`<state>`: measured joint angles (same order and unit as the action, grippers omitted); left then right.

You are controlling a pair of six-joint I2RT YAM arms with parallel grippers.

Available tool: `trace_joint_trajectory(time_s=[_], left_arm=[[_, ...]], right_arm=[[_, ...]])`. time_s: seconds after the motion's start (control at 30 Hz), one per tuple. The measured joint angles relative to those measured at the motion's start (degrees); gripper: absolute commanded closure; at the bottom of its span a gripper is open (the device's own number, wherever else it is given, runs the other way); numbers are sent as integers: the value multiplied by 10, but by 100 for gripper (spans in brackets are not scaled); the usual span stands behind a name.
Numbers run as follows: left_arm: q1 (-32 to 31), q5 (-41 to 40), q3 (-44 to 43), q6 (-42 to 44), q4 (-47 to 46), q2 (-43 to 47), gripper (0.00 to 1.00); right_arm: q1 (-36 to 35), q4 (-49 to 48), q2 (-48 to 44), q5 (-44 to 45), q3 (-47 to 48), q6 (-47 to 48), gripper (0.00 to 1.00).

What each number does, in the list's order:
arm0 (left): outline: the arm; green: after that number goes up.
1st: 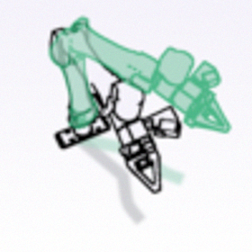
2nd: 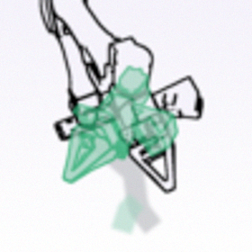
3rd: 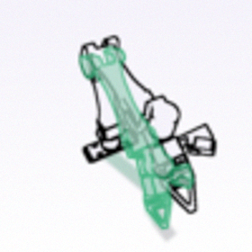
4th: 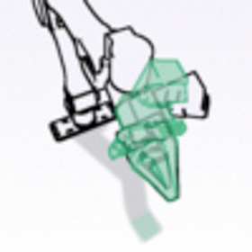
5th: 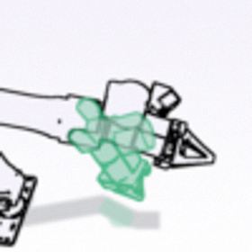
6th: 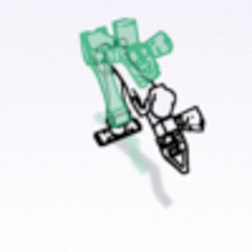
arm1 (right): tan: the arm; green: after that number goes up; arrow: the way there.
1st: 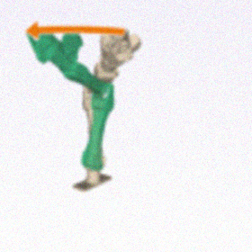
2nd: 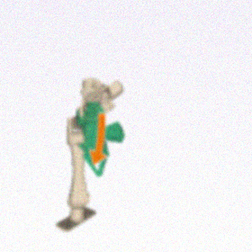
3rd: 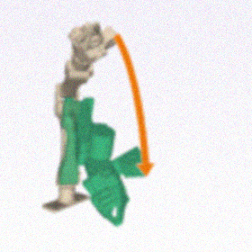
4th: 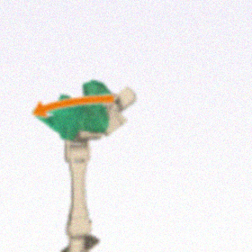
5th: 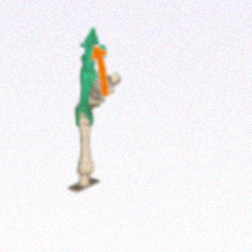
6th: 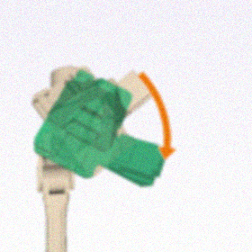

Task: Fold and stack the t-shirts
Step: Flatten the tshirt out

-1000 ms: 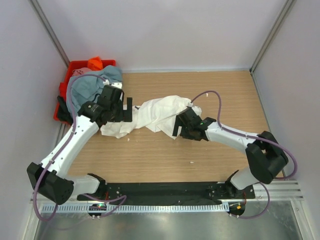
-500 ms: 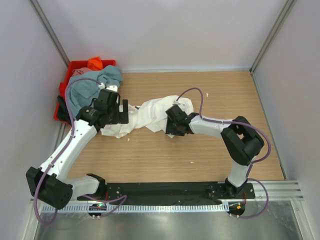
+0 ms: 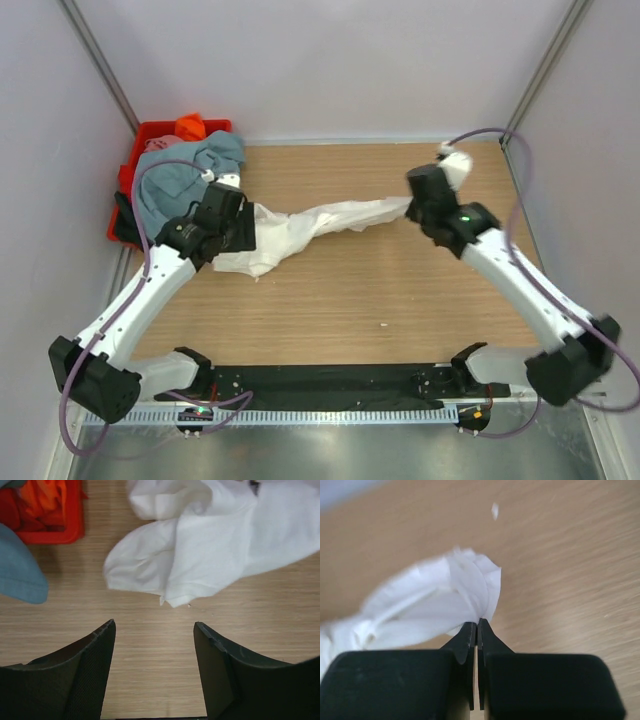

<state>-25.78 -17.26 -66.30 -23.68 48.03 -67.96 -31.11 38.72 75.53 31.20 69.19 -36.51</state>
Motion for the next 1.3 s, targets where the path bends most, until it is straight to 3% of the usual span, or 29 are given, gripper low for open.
trace_joint_trajectory(time_s=[0.1, 0.2, 0.3, 0.37, 0.57, 0.73, 0.97, 1.03, 1.1, 1.13, 1.17, 1.2, 1.3], left_arm=[[-32, 6, 0, -27, -1, 0, 31], [-54, 18, 0, -49, -12, -8, 23], [-73, 30, 6, -74, -36, -33, 12], [-92, 40, 19, -92, -63, -58, 9], [-189, 68, 38, -140, -148, -184, 8], [-282, 66, -34, -164, -185, -322, 5], [-321, 54, -85, -182, -243, -408, 4], [-319, 47, -85, -182, -259, -418, 12], [-318, 43, -88, -182, -271, -430, 46], [-317, 42, -95, -184, -276, -442, 58], [-317, 40, -102, -184, -281, -453, 83], [-316, 38, -109, -183, -284, -463, 99], [-316, 33, -135, -172, -282, -481, 100]], right_arm=[[49, 18, -112, 66, 40, 12, 99], [55, 43, -169, 106, 36, 15, 99], [56, 59, -161, 111, -3, 18, 99], [57, 72, -138, 103, -30, 19, 99], [57, 94, -101, 74, -71, 20, 99], [57, 94, -125, 70, -71, 21, 99], [57, 96, -151, 61, -83, 24, 99], [57, 98, -155, 58, -85, 24, 99], [57, 98, -157, 57, -87, 26, 99], [57, 98, -157, 56, -88, 27, 99], [57, 98, -157, 56, -88, 28, 99], [57, 98, -157, 55, -88, 29, 99], [57, 98, -157, 55, -88, 32, 99]])
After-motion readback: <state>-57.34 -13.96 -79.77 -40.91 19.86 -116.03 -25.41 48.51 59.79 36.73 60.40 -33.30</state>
